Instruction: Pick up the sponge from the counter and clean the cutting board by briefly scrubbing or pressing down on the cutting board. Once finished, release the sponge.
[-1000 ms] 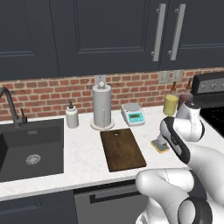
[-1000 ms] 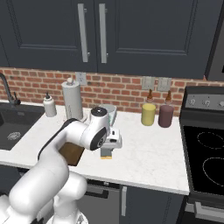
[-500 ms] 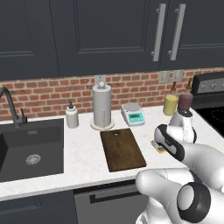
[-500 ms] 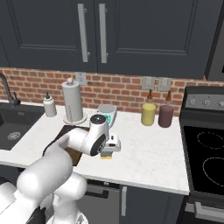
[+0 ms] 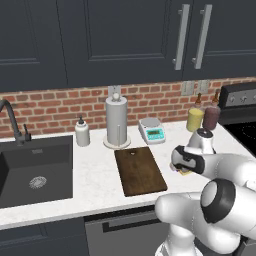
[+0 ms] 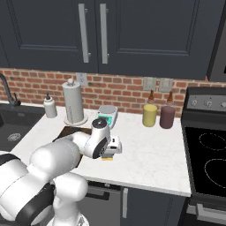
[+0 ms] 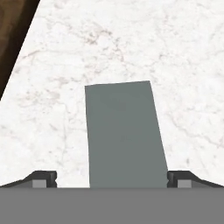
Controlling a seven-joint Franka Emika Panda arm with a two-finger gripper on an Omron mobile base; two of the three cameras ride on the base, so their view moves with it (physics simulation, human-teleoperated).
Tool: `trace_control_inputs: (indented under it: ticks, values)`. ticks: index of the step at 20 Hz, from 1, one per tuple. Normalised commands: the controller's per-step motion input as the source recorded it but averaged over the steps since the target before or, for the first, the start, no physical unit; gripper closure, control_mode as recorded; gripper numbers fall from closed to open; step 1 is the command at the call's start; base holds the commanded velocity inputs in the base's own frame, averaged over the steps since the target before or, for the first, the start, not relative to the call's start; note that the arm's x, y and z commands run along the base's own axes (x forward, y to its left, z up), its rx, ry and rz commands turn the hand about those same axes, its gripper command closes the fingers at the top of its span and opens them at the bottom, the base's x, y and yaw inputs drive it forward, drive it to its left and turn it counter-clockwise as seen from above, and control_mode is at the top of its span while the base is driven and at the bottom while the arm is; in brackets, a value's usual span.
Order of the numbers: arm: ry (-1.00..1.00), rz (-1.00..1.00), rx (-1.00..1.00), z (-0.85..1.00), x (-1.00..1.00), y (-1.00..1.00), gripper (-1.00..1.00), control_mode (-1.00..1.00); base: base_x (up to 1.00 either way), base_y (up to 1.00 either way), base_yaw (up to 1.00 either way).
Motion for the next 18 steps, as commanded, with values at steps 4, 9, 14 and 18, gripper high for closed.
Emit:
trace_control_inputs:
  ticks: [4, 9, 14, 18]
  values:
    - [0.00, 0.01, 0.00, -0.12, 0.23, 0.00, -1.00, -1.00, 0.00, 0.00, 0.00]
    - [0.00, 0.02, 0.00, -0.09, 0.19, 0.00, -1.00, -1.00, 0.00, 0.00, 0.00]
    - [0.00, 0.01, 0.00, -0.04, 0.10, -0.03, -1.00, -1.00, 0.00, 0.00, 0.00]
    - [0.00, 0.01, 0.00, 0.00, 0.02, -0.07, -1.00, -1.00, 0.00, 0.00, 0.00]
